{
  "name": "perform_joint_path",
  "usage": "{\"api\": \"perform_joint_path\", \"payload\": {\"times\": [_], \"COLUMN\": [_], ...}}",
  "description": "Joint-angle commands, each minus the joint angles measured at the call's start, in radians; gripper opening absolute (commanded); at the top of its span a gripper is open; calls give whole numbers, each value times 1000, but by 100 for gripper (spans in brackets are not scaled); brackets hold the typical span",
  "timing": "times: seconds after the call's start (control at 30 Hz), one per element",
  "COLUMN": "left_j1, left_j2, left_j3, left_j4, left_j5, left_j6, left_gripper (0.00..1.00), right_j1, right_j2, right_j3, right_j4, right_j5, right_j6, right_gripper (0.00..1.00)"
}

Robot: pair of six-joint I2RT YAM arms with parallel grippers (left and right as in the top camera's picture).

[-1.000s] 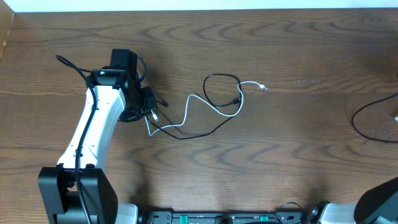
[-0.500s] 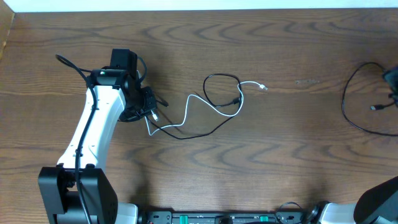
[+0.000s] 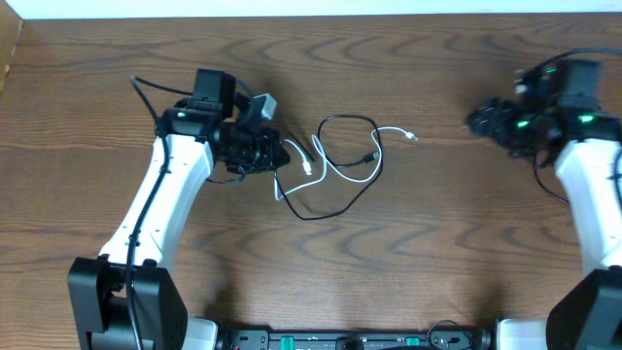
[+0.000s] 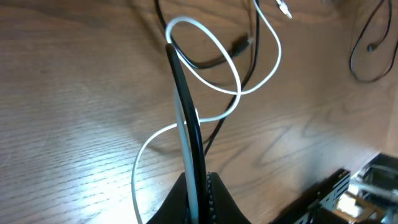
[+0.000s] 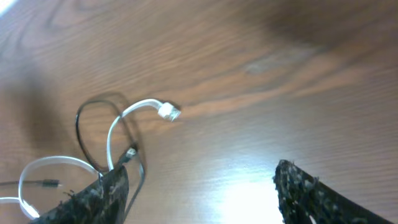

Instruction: Untangle cables

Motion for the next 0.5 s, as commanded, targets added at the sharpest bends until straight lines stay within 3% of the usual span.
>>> {"api": "perform_joint_path", "payload": {"times": [0.0,0.3,0.47], "left_j1": [-30,-56,-56], "left_j2": [4,4,4], "left_j3": [-2,-2,-2], "left_j4": [-16,-43,-44], "left_j5": [-53,-109,-109], "left_j6": [47,46,46], "left_gripper": [8,8,8], "right_j1": [113,328,421], "right_j2": [14,20,51], "right_j3": [-91,-256,-336], "right_j4": [66,394,542], "right_j5": [-53,-57,92], "right_j6": [-31,83,190], "right_gripper": [72,72,72]}}
